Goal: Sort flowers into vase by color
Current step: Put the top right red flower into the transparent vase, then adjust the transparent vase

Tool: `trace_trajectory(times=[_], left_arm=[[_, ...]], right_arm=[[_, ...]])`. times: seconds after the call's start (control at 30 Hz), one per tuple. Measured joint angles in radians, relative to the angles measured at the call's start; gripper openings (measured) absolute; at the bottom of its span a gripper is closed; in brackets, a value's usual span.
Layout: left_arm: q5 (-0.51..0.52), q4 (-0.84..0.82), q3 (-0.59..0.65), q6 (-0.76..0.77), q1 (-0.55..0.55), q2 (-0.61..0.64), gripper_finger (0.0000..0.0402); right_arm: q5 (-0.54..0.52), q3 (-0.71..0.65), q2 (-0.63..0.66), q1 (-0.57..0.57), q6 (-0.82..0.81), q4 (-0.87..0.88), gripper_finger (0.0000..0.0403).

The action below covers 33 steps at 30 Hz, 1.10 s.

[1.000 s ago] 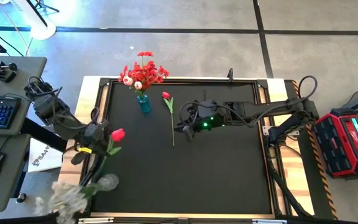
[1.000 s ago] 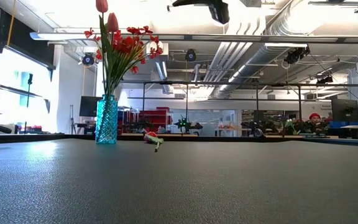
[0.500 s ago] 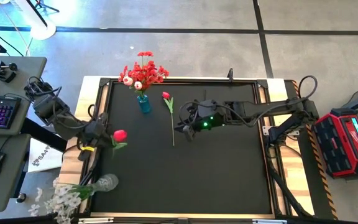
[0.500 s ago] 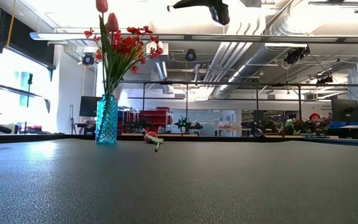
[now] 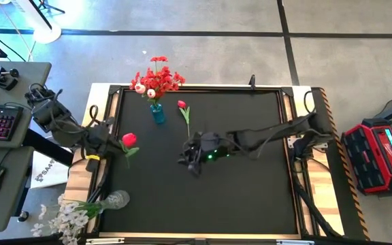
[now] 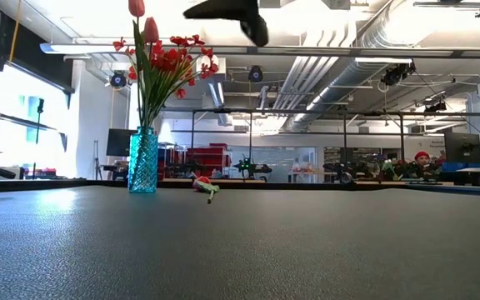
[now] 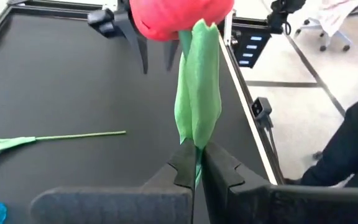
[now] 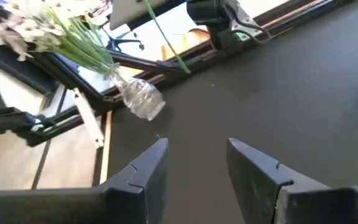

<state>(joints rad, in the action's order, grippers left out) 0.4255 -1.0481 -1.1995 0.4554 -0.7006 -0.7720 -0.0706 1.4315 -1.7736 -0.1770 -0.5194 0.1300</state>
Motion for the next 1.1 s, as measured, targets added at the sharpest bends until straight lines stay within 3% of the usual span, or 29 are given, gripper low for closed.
trace_trajectory(times=[0.2,0.33,0.53,0.63,0.83,0.97,1.1], left_arm=[[0.100,-0.001,0.000,0.037,0.013,-0.052,0.0001],[0.110,0.000,0.000,0.004,0.079,-0.139,0.0008],[0.064,0.011,0.001,-0.066,0.183,-0.273,0.0076],[-0.004,0.016,0.001,-0.049,0.233,-0.316,0.0127],[-0.259,-0.004,0.000,0.010,0.351,-0.334,0.0209],[-0.366,-0.092,-0.057,0.027,0.375,-0.321,0.0220],[-0.502,-0.213,-0.106,-0.033,0.322,-0.312,0.0210]], right_arm=[[-0.063,0.000,-0.023,-0.001,-0.059,0.058,0.0149],[-0.098,0.000,-0.024,0.000,-0.090,0.138,0.0149],[-0.101,0.000,-0.024,0.000,-0.124,0.190,0.0149],[-0.087,0.000,-0.020,0.000,-0.165,0.214,0.0149],[-0.081,0.000,-0.020,-0.012,-0.214,0.227,0.0149],[-0.080,0.000,-0.020,-0.034,-0.144,0.177,0.0149],[-0.126,0.000,-0.023,-0.066,0.051,0.102,0.0149]])
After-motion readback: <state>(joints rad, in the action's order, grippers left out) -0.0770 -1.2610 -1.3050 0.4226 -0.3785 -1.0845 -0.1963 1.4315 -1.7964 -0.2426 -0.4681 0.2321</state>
